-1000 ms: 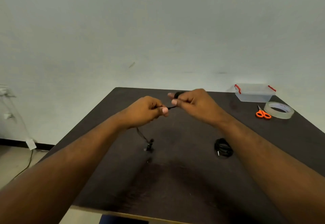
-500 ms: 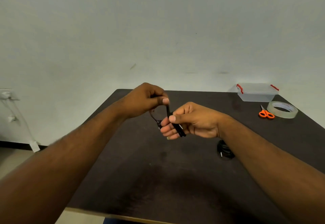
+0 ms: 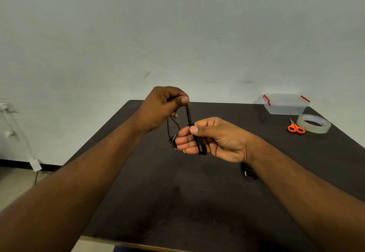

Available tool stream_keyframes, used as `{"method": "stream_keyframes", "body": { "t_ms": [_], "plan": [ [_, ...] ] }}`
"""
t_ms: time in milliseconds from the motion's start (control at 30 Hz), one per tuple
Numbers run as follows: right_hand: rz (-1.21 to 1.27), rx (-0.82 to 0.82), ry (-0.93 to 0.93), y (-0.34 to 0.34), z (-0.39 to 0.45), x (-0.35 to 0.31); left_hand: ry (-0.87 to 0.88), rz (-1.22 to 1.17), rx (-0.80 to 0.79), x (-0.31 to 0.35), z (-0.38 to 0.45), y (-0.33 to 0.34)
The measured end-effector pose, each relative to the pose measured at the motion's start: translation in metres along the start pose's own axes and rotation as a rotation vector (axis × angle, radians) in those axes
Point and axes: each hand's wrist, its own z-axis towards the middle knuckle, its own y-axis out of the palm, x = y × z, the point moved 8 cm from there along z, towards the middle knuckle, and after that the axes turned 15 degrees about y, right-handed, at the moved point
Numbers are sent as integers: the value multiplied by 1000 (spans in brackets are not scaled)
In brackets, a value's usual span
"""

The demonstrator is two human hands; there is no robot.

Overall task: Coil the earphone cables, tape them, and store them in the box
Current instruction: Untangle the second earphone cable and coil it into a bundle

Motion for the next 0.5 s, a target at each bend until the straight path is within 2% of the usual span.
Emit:
{"method": "stream_keyframes", "body": {
  "t_ms": [133,233,300,400,500],
  "plan": [
    [80,-60,-137,13,-9,-11,-111,-188,36,-15,-12,14],
    [206,-91,-309,17,-15,-28,-277,-423,71,-29,-31,37],
    [318,-81,-425,12,-16,-39,-294,-439,11,-36,-41,51],
    [381,73,-596,-12,-16,-52,-302,-377,-200,-34,-56,72],
    [136,381,-665,-38,-12,-52,-347,-281,-239,-34,-63,73]
  ]
}}
